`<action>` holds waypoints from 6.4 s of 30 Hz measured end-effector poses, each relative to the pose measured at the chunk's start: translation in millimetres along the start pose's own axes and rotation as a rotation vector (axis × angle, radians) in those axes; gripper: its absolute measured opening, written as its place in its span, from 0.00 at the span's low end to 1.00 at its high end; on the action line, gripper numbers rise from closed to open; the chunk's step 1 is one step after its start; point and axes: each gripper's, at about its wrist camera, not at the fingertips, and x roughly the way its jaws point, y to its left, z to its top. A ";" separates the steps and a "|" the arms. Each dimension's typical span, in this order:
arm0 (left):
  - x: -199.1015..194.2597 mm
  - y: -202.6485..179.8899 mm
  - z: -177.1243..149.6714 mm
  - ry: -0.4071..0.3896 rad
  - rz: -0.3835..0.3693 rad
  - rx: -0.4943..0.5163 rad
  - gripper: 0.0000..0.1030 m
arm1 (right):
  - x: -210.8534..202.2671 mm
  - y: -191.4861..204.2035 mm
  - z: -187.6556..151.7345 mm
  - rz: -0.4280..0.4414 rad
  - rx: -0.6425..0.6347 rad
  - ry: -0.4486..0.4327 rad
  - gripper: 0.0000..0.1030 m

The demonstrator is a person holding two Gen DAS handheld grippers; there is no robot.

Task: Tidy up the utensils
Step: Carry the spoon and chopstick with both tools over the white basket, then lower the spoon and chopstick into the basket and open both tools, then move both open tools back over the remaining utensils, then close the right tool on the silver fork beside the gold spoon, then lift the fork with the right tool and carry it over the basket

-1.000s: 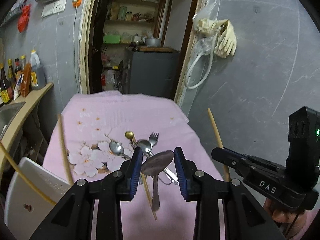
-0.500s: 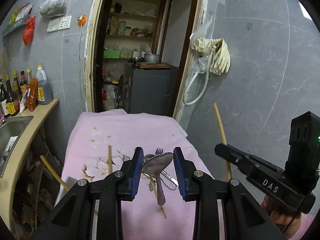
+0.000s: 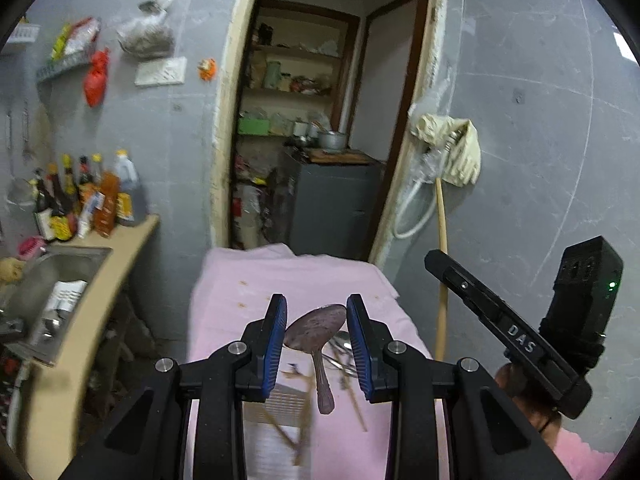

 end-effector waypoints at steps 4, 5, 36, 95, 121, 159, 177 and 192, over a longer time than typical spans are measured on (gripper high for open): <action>-22.3 18.2 6.1 -0.012 0.048 -0.006 0.28 | 19.0 20.5 -10.5 0.073 0.004 -0.043 0.06; -25.4 21.3 5.1 -0.011 0.053 -0.009 0.28 | 23.9 25.9 -15.0 0.087 0.003 -0.049 0.06; 37.9 43.7 -73.4 0.109 0.141 -0.073 0.28 | 61.6 8.7 -128.8 0.067 -0.161 0.117 0.06; 134.2 -127.1 -55.4 -0.023 0.166 0.010 1.00 | -73.8 -192.2 20.3 -0.361 -0.175 0.157 0.99; 288.8 -71.2 -104.1 0.140 0.335 -0.215 0.86 | 74.9 -318.4 -83.7 -0.086 -0.013 0.473 0.67; 341.7 -4.9 -132.3 0.281 0.273 -0.428 0.07 | 207.5 -317.2 -179.1 0.095 0.353 0.797 0.20; 323.7 -20.7 -111.7 0.273 0.304 -0.338 0.03 | 187.5 -279.9 -155.3 -0.065 0.269 0.721 0.13; 254.5 -55.5 -76.0 0.160 0.278 -0.158 0.02 | 94.5 -196.9 -86.4 -0.197 0.119 0.461 0.05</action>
